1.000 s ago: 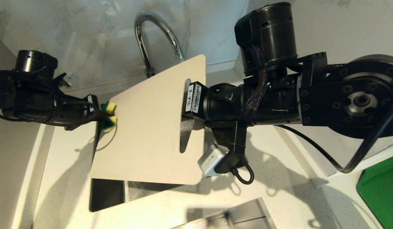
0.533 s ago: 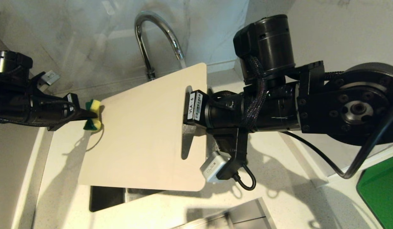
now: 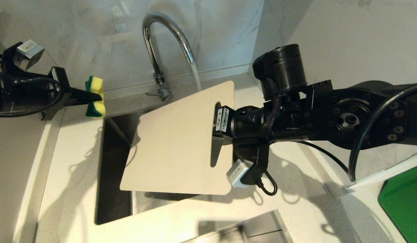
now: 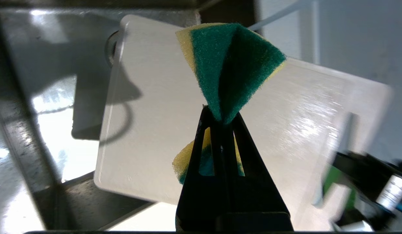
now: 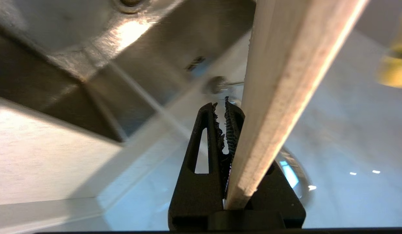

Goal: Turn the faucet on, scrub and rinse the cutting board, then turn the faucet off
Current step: Scrub the cutting board underwater

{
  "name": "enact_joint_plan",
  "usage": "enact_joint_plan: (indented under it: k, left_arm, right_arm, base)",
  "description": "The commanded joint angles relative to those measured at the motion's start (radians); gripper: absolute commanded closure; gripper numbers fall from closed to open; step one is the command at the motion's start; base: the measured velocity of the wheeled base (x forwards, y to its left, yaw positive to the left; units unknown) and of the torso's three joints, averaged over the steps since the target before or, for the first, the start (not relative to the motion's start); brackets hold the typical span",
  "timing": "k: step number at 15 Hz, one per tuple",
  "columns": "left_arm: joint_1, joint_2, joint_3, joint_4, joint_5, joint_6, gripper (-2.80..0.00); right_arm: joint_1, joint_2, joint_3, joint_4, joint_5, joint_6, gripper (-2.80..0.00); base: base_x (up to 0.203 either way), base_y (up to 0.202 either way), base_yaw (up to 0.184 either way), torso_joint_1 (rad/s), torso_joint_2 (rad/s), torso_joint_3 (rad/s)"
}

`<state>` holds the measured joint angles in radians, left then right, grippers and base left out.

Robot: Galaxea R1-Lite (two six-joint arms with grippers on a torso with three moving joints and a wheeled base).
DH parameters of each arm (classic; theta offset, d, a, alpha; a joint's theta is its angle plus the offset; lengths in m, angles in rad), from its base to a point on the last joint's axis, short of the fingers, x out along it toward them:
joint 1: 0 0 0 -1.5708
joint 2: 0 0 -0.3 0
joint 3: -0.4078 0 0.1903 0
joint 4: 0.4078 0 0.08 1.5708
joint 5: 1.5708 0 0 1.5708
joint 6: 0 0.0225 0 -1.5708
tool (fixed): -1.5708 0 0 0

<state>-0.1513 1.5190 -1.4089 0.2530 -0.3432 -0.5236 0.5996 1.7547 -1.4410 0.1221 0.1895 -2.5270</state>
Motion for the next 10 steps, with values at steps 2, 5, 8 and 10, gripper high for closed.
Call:
enact_joint_plan:
  k: [2, 5, 8, 10]
  left_arm:
    - [-0.004, -0.056, -0.001, -0.001, -0.029, -0.007, 0.0]
    - [0.009, -0.053, -0.01, -0.003, -0.031, -0.007, 0.0]
    - [0.019, -0.05, -0.03, -0.003, -0.032, -0.006, 0.0]
    - [0.024, -0.056, -0.036, 0.003, -0.07, -0.007, 0.0]
  right_arm:
    - [-0.017, 0.069, -0.016, 0.001, 0.002, -0.014, 0.0]
    - [-0.025, 0.123, -0.05, 0.005, 0.002, -0.013, 0.0]
    - [-0.051, 0.173, -0.083, 0.003, 0.002, -0.016, 0.0]
    - [-0.071, 0.201, -0.117, 0.006, 0.006, -0.026, 0.0]
  base:
    - [0.0, 0.0, 0.0, 0.0, 0.0, 0.0]
    - [0.0, 0.0, 0.0, 0.0, 0.0, 0.0]
    - [0.0, 0.0, 0.0, 0.0, 0.0, 0.0]
    - [0.0, 0.0, 0.0, 0.0, 0.0, 0.0]
